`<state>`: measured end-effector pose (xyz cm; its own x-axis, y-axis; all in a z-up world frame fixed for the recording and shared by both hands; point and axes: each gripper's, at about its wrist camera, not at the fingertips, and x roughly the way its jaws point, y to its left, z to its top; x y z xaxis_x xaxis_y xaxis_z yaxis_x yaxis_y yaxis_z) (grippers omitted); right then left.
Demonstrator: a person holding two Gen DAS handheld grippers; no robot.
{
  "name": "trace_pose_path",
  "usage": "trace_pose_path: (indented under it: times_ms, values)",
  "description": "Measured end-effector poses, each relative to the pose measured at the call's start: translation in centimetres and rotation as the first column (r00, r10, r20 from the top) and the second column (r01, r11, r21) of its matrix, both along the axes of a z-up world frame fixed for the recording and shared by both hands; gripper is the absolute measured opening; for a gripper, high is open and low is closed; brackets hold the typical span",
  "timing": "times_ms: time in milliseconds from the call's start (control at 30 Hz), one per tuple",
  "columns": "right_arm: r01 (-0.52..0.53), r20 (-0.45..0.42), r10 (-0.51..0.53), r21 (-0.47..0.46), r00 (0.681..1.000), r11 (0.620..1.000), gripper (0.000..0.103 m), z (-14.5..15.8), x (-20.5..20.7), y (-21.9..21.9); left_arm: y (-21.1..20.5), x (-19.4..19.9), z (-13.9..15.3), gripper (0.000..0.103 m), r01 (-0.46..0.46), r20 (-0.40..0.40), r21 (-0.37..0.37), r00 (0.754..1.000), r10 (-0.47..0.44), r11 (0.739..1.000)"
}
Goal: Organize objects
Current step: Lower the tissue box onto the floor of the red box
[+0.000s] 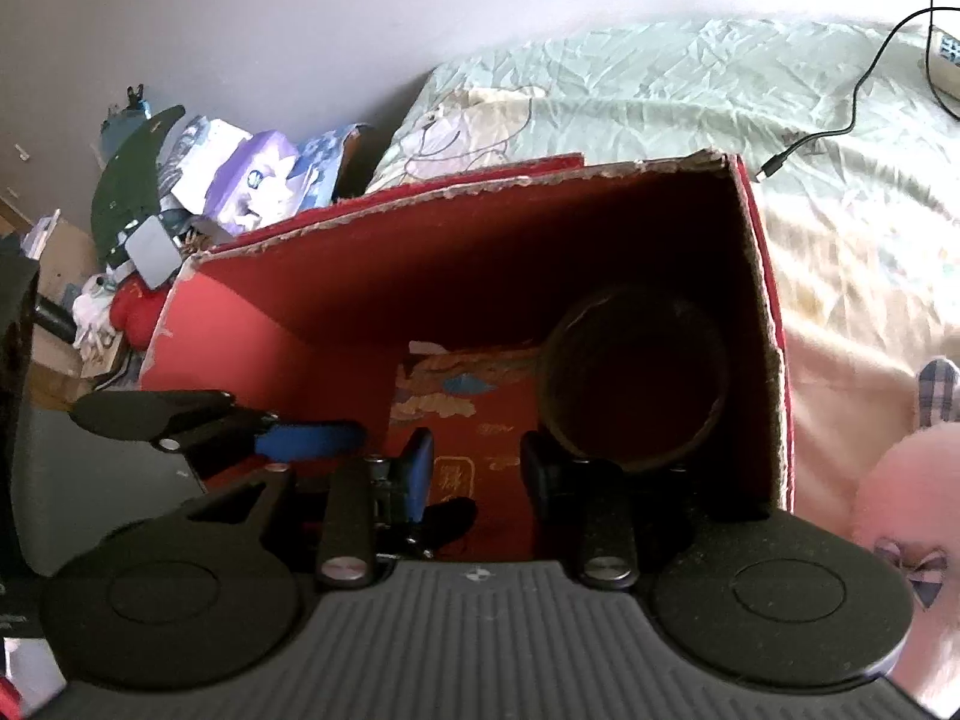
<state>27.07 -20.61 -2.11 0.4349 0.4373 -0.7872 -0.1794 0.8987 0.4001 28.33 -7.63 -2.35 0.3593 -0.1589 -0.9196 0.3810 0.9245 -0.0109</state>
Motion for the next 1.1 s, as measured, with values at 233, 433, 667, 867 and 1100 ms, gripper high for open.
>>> trace_pose_path:
  times_ms: [233,433,667,867,1100]
  values:
    - [-0.005,0.009,0.006,-0.053,1.0,0.999,0.033,-0.7,0.5,0.8,0.5,0.7,-0.7,0.069,-0.006,0.015,0.041,1.0,0.005,0.999]
    - [0.006,-0.002,-0.006,-0.037,1.0,0.999,0.032,-1.2,0.9,0.9,0.6,1.0,-0.8,0.074,-0.002,0.002,0.018,1.0,0.002,1.0]
    - [0.001,0.0,-0.001,-0.03,1.0,1.0,0.034,-1.3,0.9,1.0,0.6,0.9,-0.9,0.077,-0.004,0.006,0.026,1.0,0.004,1.0]
    - [0.003,0.005,-0.003,-0.02,1.0,1.0,0.034,-1.4,0.9,0.9,0.6,1.0,-0.9,0.078,-0.01,0.011,0.032,1.0,0.01,0.999]
    - [0.002,0.007,-0.002,-0.015,1.0,1.0,0.034,-1.5,1.0,0.9,0.6,1.1,-0.8,0.079,-0.024,0.01,0.038,1.0,0.024,0.999]
